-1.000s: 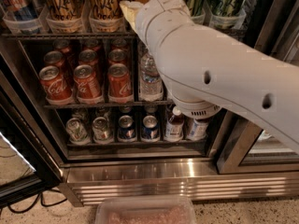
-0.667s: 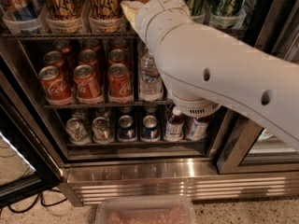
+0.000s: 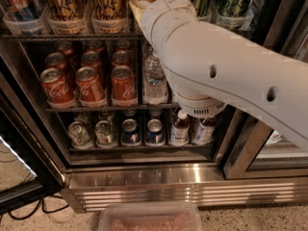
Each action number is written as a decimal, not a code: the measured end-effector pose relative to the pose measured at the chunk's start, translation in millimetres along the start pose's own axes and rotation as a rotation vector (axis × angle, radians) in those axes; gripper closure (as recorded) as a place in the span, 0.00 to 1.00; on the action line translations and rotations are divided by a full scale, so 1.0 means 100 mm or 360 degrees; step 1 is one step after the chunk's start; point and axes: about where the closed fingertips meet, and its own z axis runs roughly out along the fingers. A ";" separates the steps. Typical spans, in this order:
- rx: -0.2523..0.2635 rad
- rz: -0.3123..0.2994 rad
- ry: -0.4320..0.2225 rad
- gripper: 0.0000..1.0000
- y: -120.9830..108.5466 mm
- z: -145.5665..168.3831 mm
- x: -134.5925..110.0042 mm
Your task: Pick orange can from top shelf of fridge
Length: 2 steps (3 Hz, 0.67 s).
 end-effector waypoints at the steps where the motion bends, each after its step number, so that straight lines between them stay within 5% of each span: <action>1: 0.0000 0.0000 0.0000 0.74 0.00 0.00 0.00; 2: 0.0000 0.0000 0.0000 0.97 0.00 0.00 0.00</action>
Offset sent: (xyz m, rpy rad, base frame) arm 0.0000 0.0000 0.0000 0.0000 0.0000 0.0000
